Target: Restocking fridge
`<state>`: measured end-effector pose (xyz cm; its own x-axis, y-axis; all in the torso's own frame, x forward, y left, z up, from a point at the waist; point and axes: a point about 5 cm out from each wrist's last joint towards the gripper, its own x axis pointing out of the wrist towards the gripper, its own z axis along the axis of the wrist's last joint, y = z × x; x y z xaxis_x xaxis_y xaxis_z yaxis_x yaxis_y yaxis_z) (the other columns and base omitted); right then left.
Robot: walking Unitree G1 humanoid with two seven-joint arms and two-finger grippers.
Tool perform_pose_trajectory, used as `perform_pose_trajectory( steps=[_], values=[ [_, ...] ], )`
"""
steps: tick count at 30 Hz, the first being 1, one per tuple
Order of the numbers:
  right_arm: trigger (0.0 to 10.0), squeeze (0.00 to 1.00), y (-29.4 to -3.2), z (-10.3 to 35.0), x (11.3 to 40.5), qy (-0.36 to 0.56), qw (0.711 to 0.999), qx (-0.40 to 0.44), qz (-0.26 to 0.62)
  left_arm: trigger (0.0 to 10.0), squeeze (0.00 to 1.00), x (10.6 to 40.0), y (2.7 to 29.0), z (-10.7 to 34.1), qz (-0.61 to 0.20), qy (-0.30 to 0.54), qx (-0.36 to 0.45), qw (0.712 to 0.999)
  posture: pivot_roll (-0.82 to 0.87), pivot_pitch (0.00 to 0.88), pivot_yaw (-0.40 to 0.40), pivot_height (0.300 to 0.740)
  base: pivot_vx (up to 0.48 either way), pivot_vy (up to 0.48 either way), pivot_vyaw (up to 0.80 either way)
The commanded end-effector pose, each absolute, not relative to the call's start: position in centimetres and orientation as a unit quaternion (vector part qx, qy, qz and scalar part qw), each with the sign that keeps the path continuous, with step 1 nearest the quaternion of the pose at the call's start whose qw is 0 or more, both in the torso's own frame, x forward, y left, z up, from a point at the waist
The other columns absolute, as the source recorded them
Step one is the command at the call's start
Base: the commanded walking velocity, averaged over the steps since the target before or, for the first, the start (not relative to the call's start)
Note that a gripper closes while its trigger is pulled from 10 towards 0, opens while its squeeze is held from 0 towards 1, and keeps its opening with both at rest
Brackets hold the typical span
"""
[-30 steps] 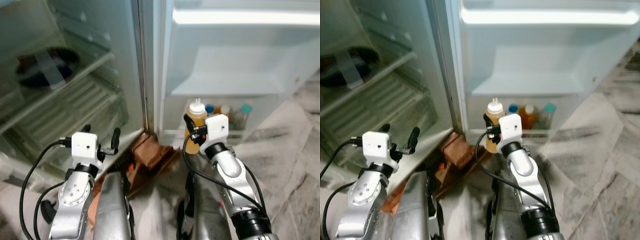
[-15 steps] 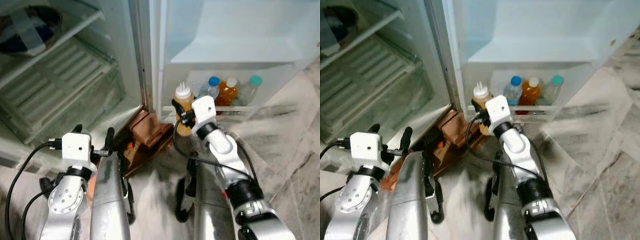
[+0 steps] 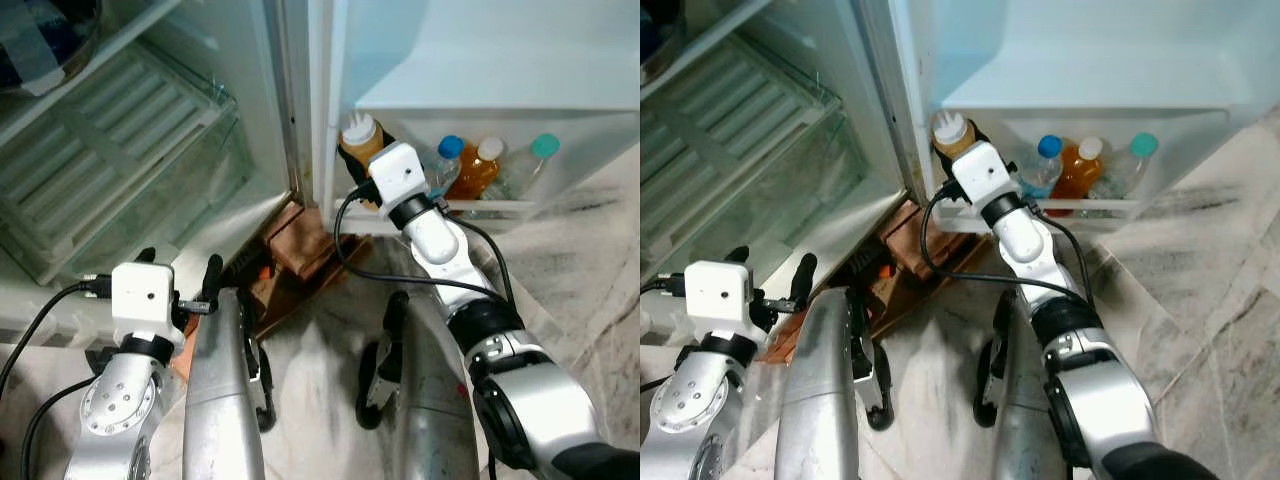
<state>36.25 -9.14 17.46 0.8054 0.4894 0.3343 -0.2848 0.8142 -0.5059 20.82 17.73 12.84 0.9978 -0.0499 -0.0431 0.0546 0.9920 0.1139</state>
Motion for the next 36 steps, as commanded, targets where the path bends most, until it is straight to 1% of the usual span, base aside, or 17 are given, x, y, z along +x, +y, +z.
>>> perform_pose_trajectory(
  steps=[1,4,7,8,10,11,13,16,21,23,24,25,26,28,30,36],
  values=[
    [10.0,0.0,-8.3,17.2,36.0,-0.251,0.909,-0.254,0.217,10.0,0.0,20.1,17.5,12.9,-0.029,0.03,0.056,0.998,0.29,0.399,0.043,0.532,0.0,0.0,0.0],
    [10.0,0.0,-8.3,17.0,36.0,-0.254,0.902,-0.277,0.213,10.0,0.0,19.7,17.3,12.9,-0.031,0.034,0.053,0.998,0.3,0.41,0.052,0.532,0.0,0.0,0.0],
    [10.0,0.0,-8.4,16.8,36.1,-0.251,0.902,-0.284,0.205,10.0,0.0,19.4,17.2,13.0,-0.029,0.037,0.05,0.998,0.31,0.418,0.059,0.532,0.0,0.0,0.0],
    [10.0,0.0,-8.4,16.6,36.2,-0.254,0.897,-0.303,0.196,10.0,0.0,19.1,17.2,13.1,-0.027,0.041,0.049,0.998,0.31,0.423,0.064,0.532,0.0,0.0,0.0],
    [10.0,0.0,-8.3,16.3,36.2,-0.253,0.894,-0.313,0.195,10.0,0.0,18.9,17.2,13.1,-0.026,0.044,0.048,0.997,0.32,0.429,0.068,0.532,0.0,0.0,0.0],
    [10.0,0.0,-8.3,16.2,36.2,-0.253,0.894,-0.314,0.196,10.0,0.0,18.8,17.2,13.1,-0.026,0.045,0.048,0.997,0.32,0.431,0.069,0.532,0.0,0.0,0.0],
    [10.0,0.0,-8.1,15.7,36.3,-0.238,0.903,-0.308,0.182,10.0,0.0,18.6,17.3,13.3,-0.026,0.048,0.048,0.997,0.34,0.445,0.077,0.532,0.0,0.0,0.0],
    [10.0,0.0,-7.8,15.1,36.3,-0.233,0.9,-0.325,0.174,10.0,0.0,18.2,17.4,13.5,-0.026,0.053,0.05,0.997,0.36,0.456,0.083,0.532,0.0,0.0,0.0],
    [10.0,0.0,-7.5,15.1,36.3,-0.235,0.9,-0.329,0.164,10.0,0.0,17.7,17.4,13.6,-0.026,0.062,0.051,0.996,0.36,0.466,0.09,0.532,0.0,0.0,0.0],
    [10.0,0.0,-7.6,15.0,36.5,-0.222,0.91,-0.314,0.156,10.0,0.0,17.6,17.4,13.6,-0.028,0.066,0.051,0.996,0.36,0.471,0.091,0.532,0.0,0.0,0.0],
    [10.0,0.0,-8.3,14.7,36.8,-0.192,0.933,-0.277,0.13,10.0,0.0,17.7,17.3,13.6,-0.03,0.068,0.05,0.996,0.35,0.478,0.093,0.532,0.0,0.0,0.0],
    [10.0,0.0,-8.7,14.6,37.0,-0.177,0.942,-0.259,0.117,10.0,0.0,17.8,17.3,13.6,-0.031,0.068,0.05,0.996,0.35,0.479,0.093,0.532,0.0,0.0,0.0],
    [10.0,0.0,-8.7,14.6,37.0,-0.177,0.942,-0.259,0.117,10.0,0.0,17.8,17.3,13.6,-0.031,0.068,0.05,0.996,0.35,0.479,0.093,0.532,0.0,0.0,0.0],
    [10.0,0.0,-9.5,14.2,37.1,-0.155,0.955,-0.234,0.096,10.0,0.0,18.0,17.2,13.7,-0.033,0.067,0.049,0.996,0.35,0.482,0.096,0.532,0.0,0.0,0.0],
    [10.0,0.0,-10.9,13.5,37.2,-0.123,0.969,-0.204,0.064,10.0,0.0,18.1,17.0,13.8,-0.036,0.066,0.047,0.996,0.36,0.472,0.101,0.532,0.0,0.0,0.0],
    [10.0,0.0,-12.5,12.5,37.1,-0.086,0.98,-0.177,0.032,10.0,0.0,18.0,17.1,13.8,-0.039,0.069,0.048,0.996,0.36,0.477,0.106,0.532,0.0,0.0,0.0]
  ],
)
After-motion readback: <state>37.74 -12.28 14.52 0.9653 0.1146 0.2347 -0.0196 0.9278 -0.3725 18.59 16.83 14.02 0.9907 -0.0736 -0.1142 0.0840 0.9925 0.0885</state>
